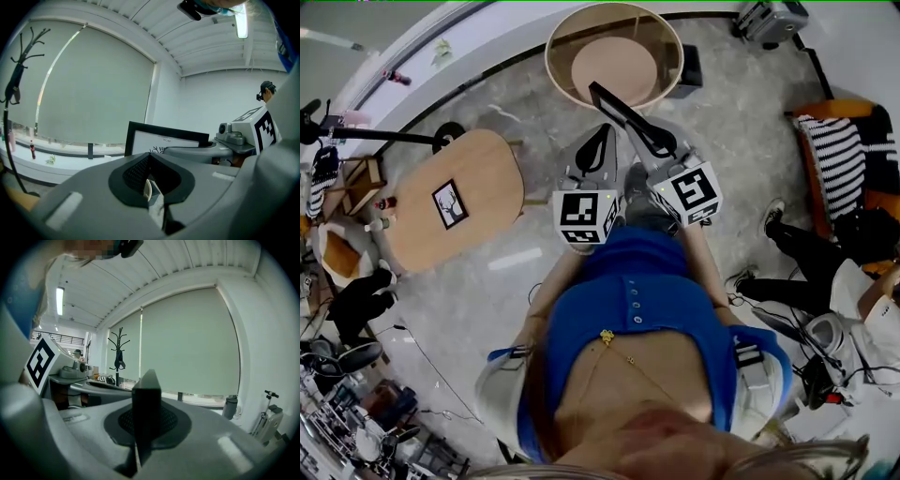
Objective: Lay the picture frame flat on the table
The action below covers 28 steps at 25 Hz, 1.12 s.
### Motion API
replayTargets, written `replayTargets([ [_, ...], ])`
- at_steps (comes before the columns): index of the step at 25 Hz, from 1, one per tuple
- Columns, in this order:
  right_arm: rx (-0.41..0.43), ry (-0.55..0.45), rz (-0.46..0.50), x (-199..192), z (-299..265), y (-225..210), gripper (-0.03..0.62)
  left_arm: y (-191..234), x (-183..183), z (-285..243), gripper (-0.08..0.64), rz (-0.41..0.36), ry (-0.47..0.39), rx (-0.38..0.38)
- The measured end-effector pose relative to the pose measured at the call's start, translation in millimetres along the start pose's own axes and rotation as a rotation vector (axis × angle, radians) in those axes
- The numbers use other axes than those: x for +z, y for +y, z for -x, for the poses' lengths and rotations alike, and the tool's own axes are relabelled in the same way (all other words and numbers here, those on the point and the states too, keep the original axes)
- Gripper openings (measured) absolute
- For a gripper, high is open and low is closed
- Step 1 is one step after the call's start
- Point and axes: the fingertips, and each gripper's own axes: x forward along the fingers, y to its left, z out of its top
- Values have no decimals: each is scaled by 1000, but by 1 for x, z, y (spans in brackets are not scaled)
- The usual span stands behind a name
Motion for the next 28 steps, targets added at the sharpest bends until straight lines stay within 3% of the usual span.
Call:
replayTargets([
  [7, 28, -7, 31, 15, -42, -74, 11, 10, 23, -81, 0, -16, 2, 5],
  [15, 109, -14, 41, 25, -80, -145, 12, 21, 38, -158, 0, -19, 9, 82],
  [20, 170, -8, 62, 26, -105, -170, 12, 39, 41, -191, 0, -3, 2, 138],
  [28, 192, 9, 75, 21, -120, -194, 12, 50, 39, -212, 0, 0, 11, 179],
])
